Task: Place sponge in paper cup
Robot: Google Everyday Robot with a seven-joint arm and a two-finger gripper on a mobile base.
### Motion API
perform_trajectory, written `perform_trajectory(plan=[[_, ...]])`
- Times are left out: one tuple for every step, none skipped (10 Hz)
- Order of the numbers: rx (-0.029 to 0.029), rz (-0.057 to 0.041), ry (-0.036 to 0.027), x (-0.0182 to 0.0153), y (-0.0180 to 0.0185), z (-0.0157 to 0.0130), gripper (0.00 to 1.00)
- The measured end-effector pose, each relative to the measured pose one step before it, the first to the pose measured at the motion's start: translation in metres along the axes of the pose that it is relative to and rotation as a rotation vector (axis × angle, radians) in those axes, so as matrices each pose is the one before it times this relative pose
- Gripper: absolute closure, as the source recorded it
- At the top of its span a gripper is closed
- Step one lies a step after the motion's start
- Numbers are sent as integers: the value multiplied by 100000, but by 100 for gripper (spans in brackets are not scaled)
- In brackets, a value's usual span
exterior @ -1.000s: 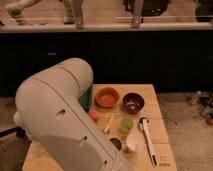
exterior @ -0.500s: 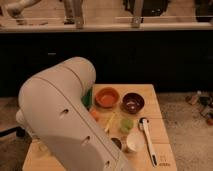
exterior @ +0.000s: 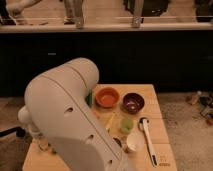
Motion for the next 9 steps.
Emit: perform_trajectory(plan=[[-147,-2,166,-87,40,-52,80],[-46,-489,144,228,23,-66,86],[-148,-498,57,231,59,-137,87],[-88,-274,-344,9,53,-243,87],[397,-530,-1123,12,-19,-227,87],[-104,-528,-640,292,95,-220,87],[343,-553,-1282,150,-35,-222,87],[302,-474,-1723,158,2,-306,87],[-33,-435,-1388,198,46,-393,87]])
